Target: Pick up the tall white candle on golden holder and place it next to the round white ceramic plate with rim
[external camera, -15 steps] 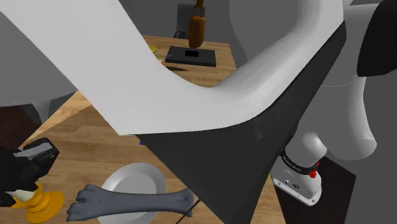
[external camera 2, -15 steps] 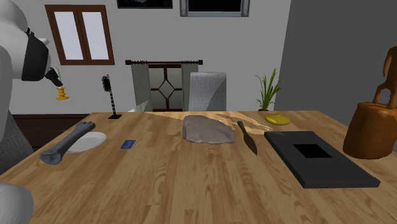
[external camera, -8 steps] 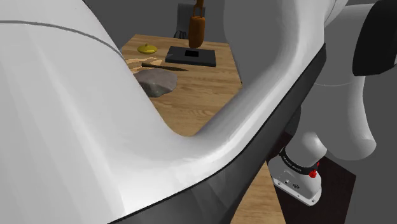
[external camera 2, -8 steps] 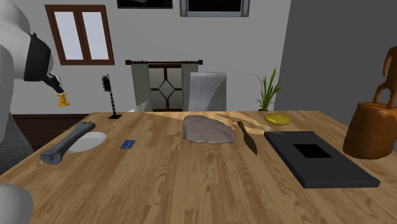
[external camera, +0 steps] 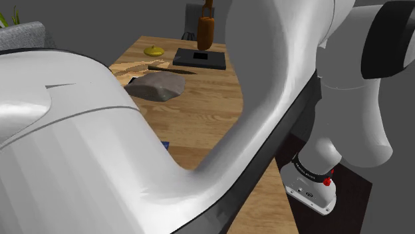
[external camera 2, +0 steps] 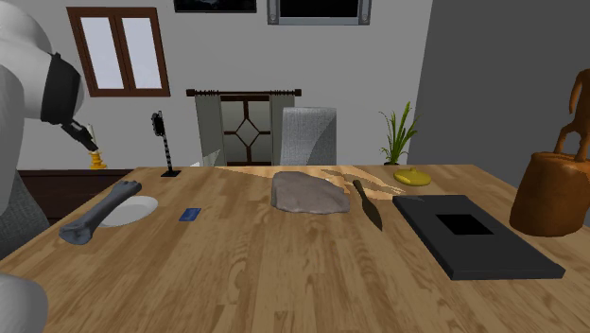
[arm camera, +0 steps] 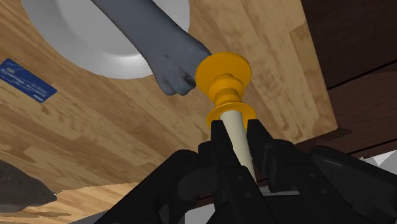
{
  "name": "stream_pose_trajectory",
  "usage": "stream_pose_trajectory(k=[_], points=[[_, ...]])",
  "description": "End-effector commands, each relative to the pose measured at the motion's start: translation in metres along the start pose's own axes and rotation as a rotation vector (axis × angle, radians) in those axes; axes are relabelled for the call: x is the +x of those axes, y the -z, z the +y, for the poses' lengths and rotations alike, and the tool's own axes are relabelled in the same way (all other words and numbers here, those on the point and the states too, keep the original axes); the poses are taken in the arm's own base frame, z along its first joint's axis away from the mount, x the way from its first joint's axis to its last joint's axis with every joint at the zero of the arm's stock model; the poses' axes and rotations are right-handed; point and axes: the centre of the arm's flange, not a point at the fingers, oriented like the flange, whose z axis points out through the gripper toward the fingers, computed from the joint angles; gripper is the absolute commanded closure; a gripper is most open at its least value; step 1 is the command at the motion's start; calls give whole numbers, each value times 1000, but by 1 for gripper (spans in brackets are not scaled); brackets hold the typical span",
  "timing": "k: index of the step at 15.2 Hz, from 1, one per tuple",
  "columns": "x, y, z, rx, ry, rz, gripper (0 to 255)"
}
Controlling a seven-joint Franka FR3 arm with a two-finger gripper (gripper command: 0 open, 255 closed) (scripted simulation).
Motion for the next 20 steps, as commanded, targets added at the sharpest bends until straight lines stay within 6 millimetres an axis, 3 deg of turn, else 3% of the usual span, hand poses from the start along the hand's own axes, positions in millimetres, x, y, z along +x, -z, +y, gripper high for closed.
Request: stream_pose_trajectory(k=[1, 20], points=[[-4, -10, 0, 0, 0, 0, 255], [-46, -101, -1, 0, 0, 0, 255]])
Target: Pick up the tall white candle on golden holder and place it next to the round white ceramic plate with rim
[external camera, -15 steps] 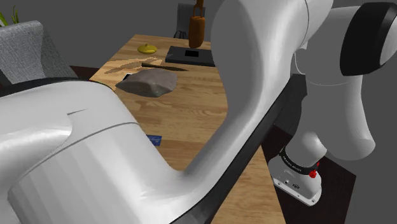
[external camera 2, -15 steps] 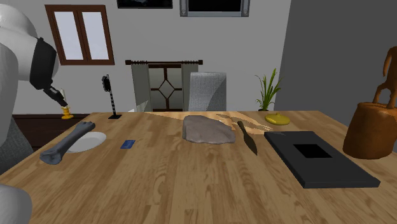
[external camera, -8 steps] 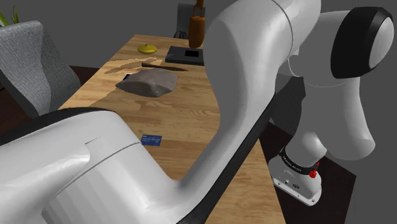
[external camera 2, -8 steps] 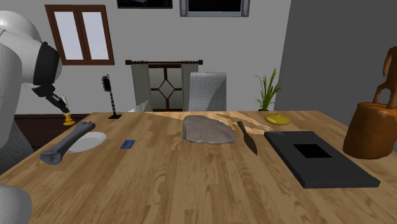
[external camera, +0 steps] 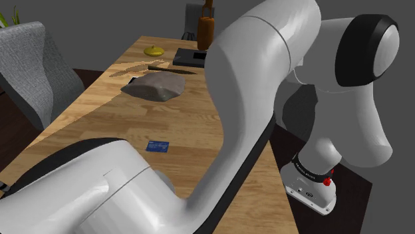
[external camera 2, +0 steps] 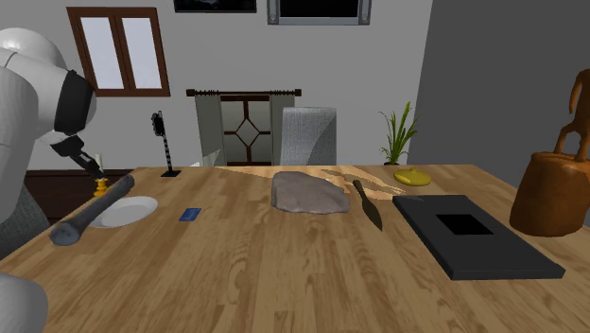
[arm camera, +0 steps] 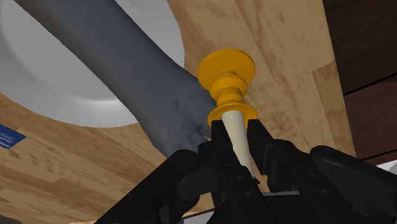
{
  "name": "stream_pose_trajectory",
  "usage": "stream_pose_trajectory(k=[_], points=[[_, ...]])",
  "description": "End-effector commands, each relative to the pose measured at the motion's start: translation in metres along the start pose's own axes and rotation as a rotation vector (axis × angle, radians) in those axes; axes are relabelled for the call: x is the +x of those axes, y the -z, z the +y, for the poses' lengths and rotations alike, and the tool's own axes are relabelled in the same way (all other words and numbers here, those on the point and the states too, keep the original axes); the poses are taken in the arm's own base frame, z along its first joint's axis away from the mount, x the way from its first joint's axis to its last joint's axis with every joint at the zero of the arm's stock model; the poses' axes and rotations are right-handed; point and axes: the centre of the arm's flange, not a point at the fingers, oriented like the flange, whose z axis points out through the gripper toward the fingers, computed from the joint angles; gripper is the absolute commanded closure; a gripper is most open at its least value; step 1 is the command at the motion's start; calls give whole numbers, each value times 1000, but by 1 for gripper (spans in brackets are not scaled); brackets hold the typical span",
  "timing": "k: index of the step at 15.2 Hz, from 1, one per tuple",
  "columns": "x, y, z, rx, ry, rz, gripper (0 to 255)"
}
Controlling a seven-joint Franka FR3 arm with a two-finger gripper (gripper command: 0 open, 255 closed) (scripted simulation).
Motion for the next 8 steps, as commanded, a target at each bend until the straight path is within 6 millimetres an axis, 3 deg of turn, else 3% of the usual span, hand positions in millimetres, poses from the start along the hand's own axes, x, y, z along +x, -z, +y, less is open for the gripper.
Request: stream_pose_trajectory(k=[1, 5, 8], points=[[-3, -13, 2, -7, -1, -1, 255], [-12, -31, 2, -7, -1, -1, 255], [-12, -31, 2, -7, -1, -1, 255]])
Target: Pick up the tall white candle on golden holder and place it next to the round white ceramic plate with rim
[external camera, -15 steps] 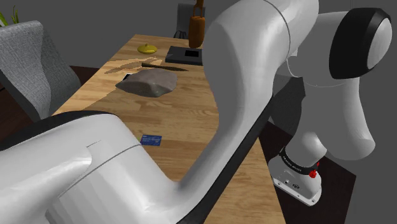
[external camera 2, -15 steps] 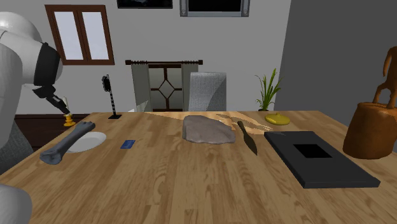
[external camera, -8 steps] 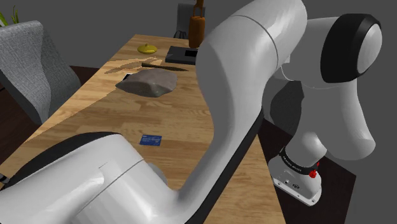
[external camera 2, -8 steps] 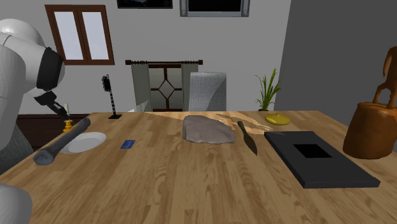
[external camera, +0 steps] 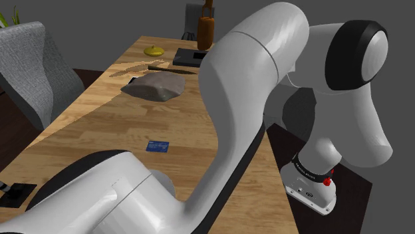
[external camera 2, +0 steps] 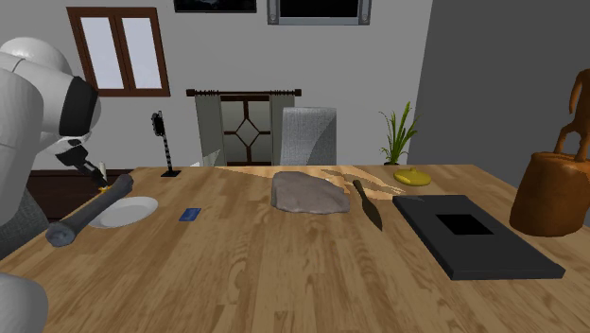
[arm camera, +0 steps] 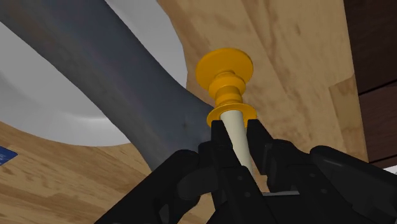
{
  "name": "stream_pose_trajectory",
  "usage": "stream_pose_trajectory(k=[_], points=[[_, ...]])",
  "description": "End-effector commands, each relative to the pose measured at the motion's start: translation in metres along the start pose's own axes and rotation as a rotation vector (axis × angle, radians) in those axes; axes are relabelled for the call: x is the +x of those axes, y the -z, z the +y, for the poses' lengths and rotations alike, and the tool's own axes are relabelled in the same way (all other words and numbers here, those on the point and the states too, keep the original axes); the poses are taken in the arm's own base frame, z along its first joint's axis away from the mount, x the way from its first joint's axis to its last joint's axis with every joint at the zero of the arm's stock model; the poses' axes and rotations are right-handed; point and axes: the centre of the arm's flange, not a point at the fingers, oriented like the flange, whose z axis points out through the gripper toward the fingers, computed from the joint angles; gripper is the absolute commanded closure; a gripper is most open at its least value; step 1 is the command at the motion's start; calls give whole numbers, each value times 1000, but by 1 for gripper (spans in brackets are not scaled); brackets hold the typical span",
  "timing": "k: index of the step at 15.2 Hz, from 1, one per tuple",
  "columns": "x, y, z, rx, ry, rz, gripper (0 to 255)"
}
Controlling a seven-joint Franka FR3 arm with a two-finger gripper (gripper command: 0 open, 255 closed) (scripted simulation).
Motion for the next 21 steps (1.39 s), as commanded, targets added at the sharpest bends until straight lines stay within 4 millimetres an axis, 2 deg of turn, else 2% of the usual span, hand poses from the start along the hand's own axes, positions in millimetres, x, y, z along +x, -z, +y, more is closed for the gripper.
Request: stream_pose_trajectory(k=[1, 4, 5, 10, 14, 21], points=[[0, -1, 0, 0, 0, 0, 255], [0, -1, 0, 0, 0, 0, 255], [0, -1, 0, 0, 0, 0, 0], [0, -1, 0, 0, 0, 0, 0], [0, 49, 0, 0, 0, 0, 0], [0, 49, 0, 0, 0, 0, 0]])
